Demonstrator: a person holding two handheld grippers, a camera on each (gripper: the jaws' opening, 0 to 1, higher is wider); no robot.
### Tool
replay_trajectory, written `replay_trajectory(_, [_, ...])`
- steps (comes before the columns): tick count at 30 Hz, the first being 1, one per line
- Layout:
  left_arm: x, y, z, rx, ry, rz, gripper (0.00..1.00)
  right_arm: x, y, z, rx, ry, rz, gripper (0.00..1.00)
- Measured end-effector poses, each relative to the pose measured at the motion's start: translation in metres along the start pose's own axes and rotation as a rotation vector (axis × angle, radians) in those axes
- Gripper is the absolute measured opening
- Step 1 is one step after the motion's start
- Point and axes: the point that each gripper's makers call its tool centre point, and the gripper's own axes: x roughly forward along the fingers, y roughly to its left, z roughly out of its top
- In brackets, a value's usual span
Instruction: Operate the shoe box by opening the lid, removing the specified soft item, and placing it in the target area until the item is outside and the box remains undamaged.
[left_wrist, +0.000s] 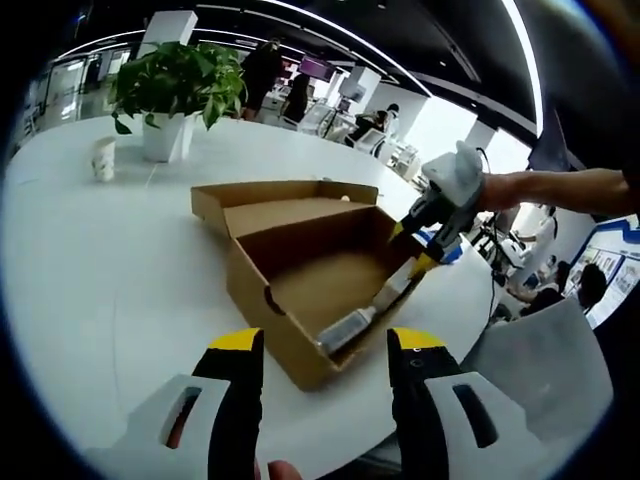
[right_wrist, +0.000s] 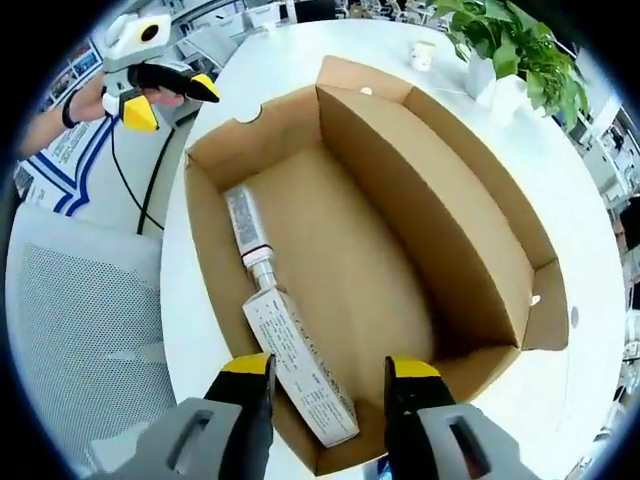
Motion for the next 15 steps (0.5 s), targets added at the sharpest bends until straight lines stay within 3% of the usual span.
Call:
replay_trajectory(5, [0.000, -0.004, 0.002, 0.008, 0.002, -0.008, 0.51, 0.000, 0.000, 0.005, -0.114, 0.034, -0.028, 0.43])
replay_trajectory(15, [0.006, -0.012, 0.008, 0.031, 0.013, -0.033, 0.50, -0.003, -0.004, 0.007, -0.100, 0.020, -0.053, 0.40])
